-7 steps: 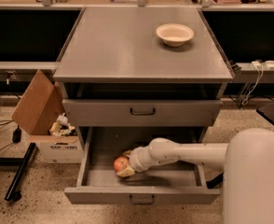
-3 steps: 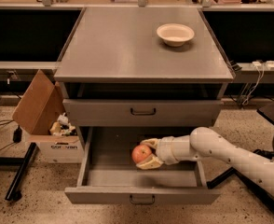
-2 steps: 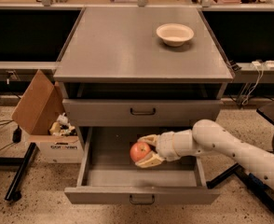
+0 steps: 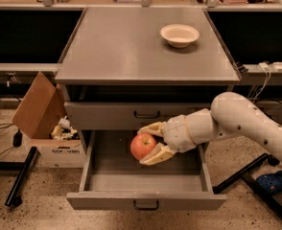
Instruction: Pick apple from middle drawer and place on counter
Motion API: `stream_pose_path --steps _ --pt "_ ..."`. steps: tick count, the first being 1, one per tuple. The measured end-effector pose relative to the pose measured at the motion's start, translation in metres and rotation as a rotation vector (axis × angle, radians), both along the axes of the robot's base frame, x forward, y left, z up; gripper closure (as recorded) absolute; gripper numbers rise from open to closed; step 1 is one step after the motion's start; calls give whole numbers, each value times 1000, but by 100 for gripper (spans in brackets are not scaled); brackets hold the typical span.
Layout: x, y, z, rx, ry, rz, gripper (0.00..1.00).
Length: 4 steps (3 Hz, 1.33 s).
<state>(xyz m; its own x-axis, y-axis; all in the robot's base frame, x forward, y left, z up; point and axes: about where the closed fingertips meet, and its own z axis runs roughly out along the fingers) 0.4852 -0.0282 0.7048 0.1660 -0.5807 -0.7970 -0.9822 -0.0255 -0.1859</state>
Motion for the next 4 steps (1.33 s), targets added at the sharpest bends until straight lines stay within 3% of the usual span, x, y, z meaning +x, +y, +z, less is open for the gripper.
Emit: stream_pose_path --steps 1,2,3,4 --pt "-13 8 56 6 -102 65 100" --pt "-13 9 58 10 -111 64 100" --pt "-2 2 86 66 -188 -11 100" --pt "16 -12 158 114 -323 -138 100"
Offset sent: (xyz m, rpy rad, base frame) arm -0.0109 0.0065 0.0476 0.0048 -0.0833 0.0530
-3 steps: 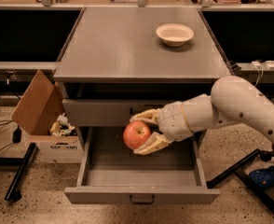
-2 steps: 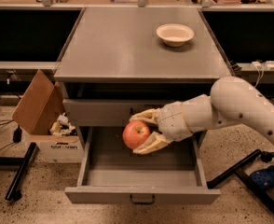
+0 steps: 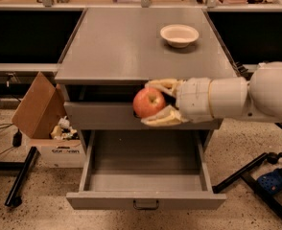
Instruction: Pick apple from middle drawer and place on counter
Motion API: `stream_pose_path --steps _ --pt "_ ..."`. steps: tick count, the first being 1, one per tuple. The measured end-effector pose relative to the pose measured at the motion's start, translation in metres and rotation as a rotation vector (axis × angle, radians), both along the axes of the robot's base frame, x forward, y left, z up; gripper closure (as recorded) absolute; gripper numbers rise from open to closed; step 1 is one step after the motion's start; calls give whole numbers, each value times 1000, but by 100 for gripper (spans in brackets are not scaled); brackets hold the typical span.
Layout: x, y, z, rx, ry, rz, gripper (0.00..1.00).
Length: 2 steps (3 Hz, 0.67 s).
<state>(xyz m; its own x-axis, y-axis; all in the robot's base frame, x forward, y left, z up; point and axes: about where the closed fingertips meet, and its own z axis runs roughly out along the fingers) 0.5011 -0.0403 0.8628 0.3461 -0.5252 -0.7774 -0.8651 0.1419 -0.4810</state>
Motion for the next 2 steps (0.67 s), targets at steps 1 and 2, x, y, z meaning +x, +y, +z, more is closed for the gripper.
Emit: stream_pose_path --steps 1,2 --pt "30 -19 72 53 -95 -123 100" --pt "30 -19 72 53 -93 -122 100"
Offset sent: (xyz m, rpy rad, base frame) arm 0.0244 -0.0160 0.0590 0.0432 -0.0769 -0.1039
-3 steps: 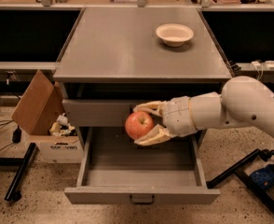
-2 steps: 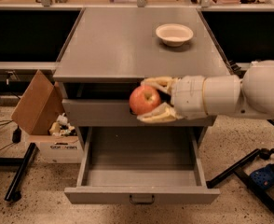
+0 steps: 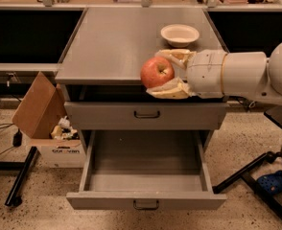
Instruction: Pick apple from middle drawer and place on counter
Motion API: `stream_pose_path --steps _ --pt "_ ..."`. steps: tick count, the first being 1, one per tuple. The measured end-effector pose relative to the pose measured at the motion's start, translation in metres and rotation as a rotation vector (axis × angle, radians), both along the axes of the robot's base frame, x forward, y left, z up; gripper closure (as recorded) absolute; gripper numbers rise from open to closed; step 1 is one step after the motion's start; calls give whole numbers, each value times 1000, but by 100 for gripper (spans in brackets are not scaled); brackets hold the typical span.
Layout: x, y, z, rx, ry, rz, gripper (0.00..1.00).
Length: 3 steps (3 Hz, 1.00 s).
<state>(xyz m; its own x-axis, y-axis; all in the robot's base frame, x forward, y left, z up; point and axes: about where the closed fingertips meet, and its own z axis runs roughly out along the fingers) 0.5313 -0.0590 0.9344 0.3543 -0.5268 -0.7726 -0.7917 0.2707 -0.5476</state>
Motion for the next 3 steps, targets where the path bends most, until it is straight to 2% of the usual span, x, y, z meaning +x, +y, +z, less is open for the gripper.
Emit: stream_pose_path --steps 1,3 --pt "24 -2 -5 8 42 -32 100" --pt "105 -12 -24 -17 210 -127 100"
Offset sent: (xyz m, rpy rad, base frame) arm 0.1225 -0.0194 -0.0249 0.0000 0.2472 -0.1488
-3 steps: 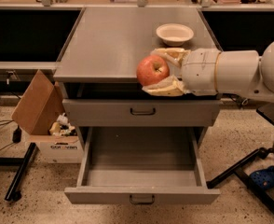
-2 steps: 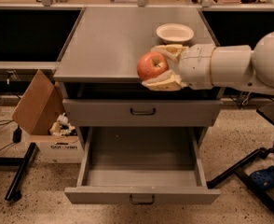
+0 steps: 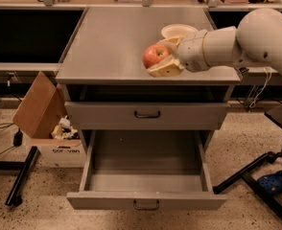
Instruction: Pick apple from middle drawer and place on counter
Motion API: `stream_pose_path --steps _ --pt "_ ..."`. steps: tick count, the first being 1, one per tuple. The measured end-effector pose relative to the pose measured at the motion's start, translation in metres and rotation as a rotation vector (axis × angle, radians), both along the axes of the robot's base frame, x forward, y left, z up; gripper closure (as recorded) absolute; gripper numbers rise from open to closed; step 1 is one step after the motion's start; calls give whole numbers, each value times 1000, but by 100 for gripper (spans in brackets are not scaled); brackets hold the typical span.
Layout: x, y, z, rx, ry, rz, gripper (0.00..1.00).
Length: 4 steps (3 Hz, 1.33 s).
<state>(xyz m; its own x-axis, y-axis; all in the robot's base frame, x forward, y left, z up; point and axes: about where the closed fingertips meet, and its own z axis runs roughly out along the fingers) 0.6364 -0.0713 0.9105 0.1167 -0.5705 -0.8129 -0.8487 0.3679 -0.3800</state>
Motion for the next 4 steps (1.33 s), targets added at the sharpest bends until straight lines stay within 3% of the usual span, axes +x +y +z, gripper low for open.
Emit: stream_pose_path --steps 2,3,4 --pt "83 -8 -28 -50 102 -79 97" --pt "106 -9 -36 -57 126 -95 74" --pt "124 -6 -45 -59 158 -100 43"
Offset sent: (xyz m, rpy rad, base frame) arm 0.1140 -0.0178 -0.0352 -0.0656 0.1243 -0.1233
